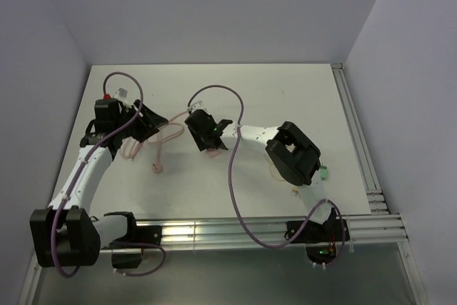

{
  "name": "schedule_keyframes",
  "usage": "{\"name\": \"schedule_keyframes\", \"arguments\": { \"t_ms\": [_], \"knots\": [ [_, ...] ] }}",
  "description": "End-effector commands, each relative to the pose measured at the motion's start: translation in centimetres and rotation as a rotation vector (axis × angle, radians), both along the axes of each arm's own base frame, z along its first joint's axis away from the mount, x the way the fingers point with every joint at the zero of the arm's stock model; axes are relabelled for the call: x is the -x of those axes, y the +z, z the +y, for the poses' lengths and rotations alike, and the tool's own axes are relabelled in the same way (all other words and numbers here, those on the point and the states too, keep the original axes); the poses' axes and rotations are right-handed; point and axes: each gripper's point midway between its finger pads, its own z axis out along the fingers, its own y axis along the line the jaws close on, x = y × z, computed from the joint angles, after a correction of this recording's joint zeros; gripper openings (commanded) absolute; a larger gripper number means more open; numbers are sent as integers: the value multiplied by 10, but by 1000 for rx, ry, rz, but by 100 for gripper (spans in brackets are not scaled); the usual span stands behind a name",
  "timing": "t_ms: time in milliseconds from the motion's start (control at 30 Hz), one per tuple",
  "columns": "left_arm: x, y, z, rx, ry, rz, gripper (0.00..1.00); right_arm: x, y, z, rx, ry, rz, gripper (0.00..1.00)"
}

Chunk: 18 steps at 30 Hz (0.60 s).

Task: Insert the plug

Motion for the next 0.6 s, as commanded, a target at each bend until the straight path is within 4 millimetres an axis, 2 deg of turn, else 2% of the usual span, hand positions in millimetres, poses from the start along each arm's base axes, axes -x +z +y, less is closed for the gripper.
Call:
{"name": "schedule_keyframes", "arguments": {
  "t_ms": [0, 33, 100, 133, 200, 233, 333, 400, 433, 500, 567],
  "knots": [
    [-16, 19, -15, 85, -63, -59, 60, 4, 14, -2, -16, -17, -83, 0],
    [-21, 16, -11, 65, -43, -60, 59, 11, 5, -6, -8, -9, -67, 0],
    [-26, 11, -23, 31, -58, -42, 56, 14, 9, -2, -67, -8, -78, 0],
    [-29, 10, -28, 28, -56, -43, 56, 24, -1, -4, -77, 11, -48, 0],
    [-27, 2, -42, 62, -83, -30, 54, 23, 13, 1, -157, 9, -71, 4],
    [-27, 1, -44, 91, -82, -23, 54, 29, 9, 0, -176, 20, -47, 5],
    [-29, -9, -46, 93, -75, -11, 55, 24, 20, 5, -235, 27, -21, 9],
    [-30, -16, -49, 89, -79, 11, 55, 23, 11, -1, -204, 23, 27, 9],
    [-29, -18, -51, 93, -82, 19, 55, 19, 16, 4, -205, 21, 19, 9],
    [-28, -22, -52, 92, -83, 22, 55, 19, 15, 3, -200, 18, 25, 13],
    [-27, -20, -51, 86, -75, 8, 56, 18, 22, 5, -228, 18, 10, 29]
  ]
}}
